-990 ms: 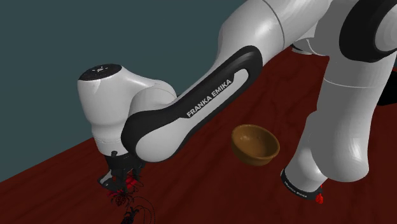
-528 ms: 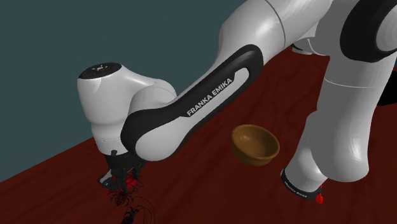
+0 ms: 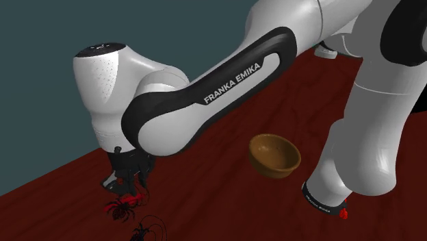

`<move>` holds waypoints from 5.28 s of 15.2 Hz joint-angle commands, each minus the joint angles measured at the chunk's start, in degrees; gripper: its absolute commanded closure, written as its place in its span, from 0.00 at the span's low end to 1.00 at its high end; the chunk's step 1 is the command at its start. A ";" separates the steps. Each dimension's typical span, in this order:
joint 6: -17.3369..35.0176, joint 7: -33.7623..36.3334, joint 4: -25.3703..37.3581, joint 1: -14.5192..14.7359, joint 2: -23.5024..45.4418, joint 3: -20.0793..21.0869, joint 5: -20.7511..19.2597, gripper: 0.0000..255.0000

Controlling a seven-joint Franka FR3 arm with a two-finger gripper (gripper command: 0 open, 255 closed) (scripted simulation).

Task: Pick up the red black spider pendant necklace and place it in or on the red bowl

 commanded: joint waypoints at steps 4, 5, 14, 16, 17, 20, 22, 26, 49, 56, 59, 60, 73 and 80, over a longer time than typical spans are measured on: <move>-3.56 -0.67 2.12 -0.21 -1.67 0.30 1.16 1.00; -4.26 -0.80 2.57 -0.26 -1.98 0.33 1.37 1.00; -10.73 -1.72 7.21 -0.53 -4.15 0.55 2.79 1.00; -12.19 -1.86 8.39 -0.57 -4.48 0.58 3.01 1.00; -12.93 -1.92 9.00 -0.58 -4.63 0.59 3.10 1.00; -15.16 -2.06 10.92 -0.60 -4.99 0.62 3.34 1.00; -16.66 -2.13 12.28 -0.60 -5.17 0.64 3.45 1.00; -18.72 -4.37 15.13 -1.78 -4.27 -0.38 3.12 1.00; -29.10 -20.75 43.53 -8.71 14.92 -7.81 -3.11 1.00; -23.27 -20.65 36.88 -9.55 14.14 -7.88 -2.90 1.00; -20.93 -20.58 34.47 -9.79 14.09 -7.94 -2.93 1.00; -20.16 -20.55 33.72 -9.86 14.10 -7.96 -2.95 1.00; -15.96 -20.34 29.83 -10.14 14.48 -8.14 -3.19 1.00; -17.75 -20.46 31.40 -10.06 14.23 -8.05 -3.05 0.00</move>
